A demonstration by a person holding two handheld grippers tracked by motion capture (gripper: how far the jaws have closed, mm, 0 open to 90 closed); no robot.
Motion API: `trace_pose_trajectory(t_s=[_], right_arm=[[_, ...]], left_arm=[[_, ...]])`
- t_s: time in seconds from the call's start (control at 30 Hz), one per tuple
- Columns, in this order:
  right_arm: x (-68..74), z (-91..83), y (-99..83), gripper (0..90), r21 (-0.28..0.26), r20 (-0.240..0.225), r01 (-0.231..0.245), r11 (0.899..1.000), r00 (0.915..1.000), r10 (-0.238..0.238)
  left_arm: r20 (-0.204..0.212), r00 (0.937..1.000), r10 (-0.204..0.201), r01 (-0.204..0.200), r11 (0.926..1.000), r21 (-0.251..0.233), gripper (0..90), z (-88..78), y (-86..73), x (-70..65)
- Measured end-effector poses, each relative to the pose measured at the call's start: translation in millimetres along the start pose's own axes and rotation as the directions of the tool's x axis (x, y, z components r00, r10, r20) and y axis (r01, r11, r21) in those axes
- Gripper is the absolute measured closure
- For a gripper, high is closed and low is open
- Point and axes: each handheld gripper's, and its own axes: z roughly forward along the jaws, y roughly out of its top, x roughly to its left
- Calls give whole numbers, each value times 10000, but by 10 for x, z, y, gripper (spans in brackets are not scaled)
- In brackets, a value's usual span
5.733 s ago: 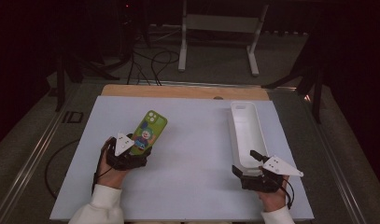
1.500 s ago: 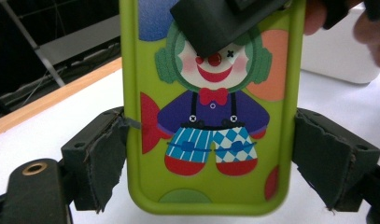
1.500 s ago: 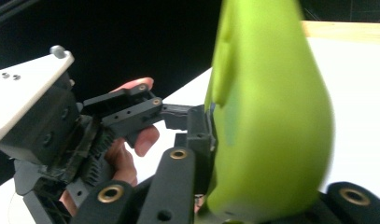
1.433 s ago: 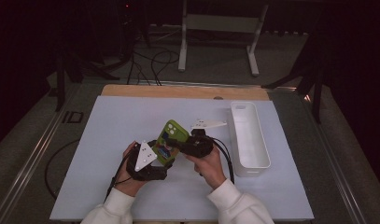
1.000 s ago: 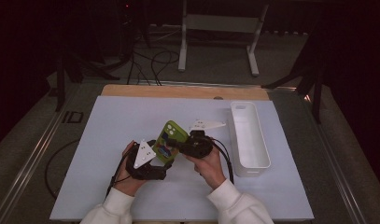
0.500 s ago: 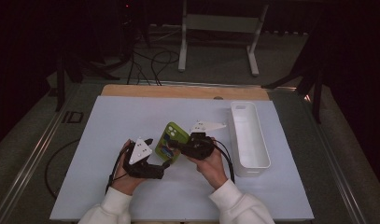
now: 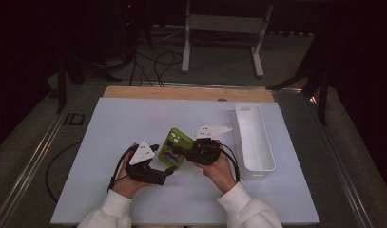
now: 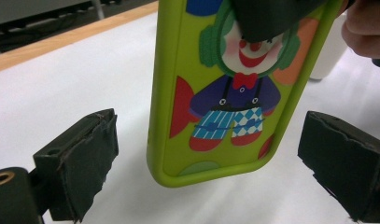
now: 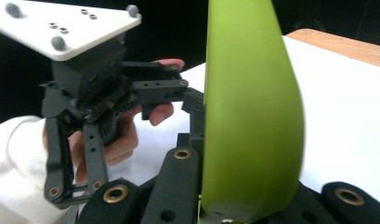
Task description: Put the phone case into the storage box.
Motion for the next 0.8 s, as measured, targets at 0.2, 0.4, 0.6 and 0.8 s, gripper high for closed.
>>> trace_pose_trajectory(t_s=[0.2, 0.4, 0.6, 0.8], right_arm=[[29, -12, 6, 878, 212, -609, 408, 9989, 9974, -395], [40, -20, 9, 878, 192, -1070, 667, 9976, 9922, -643], [21, -18, -8, 879, 289, -1373, 792, 9964, 9877, -746], [0, -45, -12, 882, 374, -1402, 928, 9950, 9863, -867]], left_arm=[[448, 9990, 29, -29, 10000, 1, 139, 3, -13, -2], [1136, 9935, -44, 49, 10000, -45, 262, 2, -48, 34], [1864, 9825, -46, 42, 10000, 29, 382, 9, -75, 55], [1966, 9797, 402, -431, 9990, 105, 538, -2, -103, 40]])
